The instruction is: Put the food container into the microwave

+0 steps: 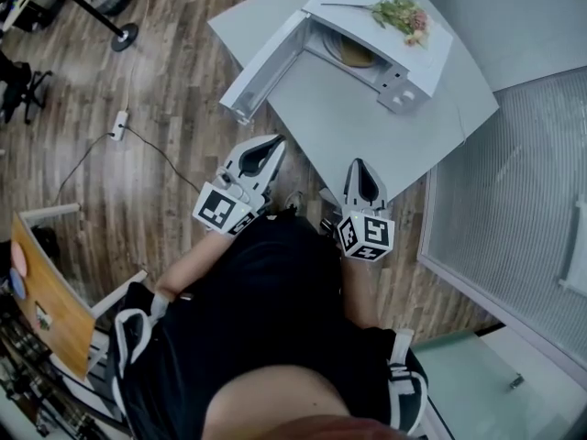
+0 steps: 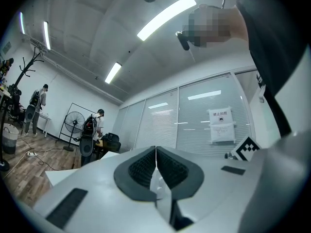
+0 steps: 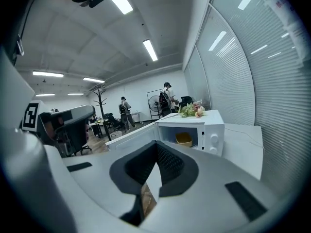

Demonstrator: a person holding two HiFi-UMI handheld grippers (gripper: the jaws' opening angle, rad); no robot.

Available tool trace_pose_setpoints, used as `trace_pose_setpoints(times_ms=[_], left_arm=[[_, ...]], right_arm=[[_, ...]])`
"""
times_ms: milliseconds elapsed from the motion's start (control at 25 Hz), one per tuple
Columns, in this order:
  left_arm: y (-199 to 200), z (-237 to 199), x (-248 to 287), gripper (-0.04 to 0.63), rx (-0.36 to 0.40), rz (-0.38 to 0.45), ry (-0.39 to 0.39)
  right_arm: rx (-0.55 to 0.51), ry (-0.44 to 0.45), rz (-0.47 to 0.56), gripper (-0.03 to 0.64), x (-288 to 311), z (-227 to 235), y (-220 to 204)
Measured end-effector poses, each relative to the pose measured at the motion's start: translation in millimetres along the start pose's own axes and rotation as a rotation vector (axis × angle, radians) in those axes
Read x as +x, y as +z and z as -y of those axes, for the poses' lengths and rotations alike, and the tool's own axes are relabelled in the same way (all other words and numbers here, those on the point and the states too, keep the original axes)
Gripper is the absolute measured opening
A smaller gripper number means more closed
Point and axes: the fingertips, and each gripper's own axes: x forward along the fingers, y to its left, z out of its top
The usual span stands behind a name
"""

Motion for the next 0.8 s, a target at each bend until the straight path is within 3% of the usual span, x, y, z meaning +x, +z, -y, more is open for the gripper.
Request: trace_pose_setpoints(times_ms=[800], left_arm=[[2,-11,-20,0.025,-0.020,0.008,-0.047]], right_arm=[[0.011,-0.022,0.035,0.023,-1,-36,3]])
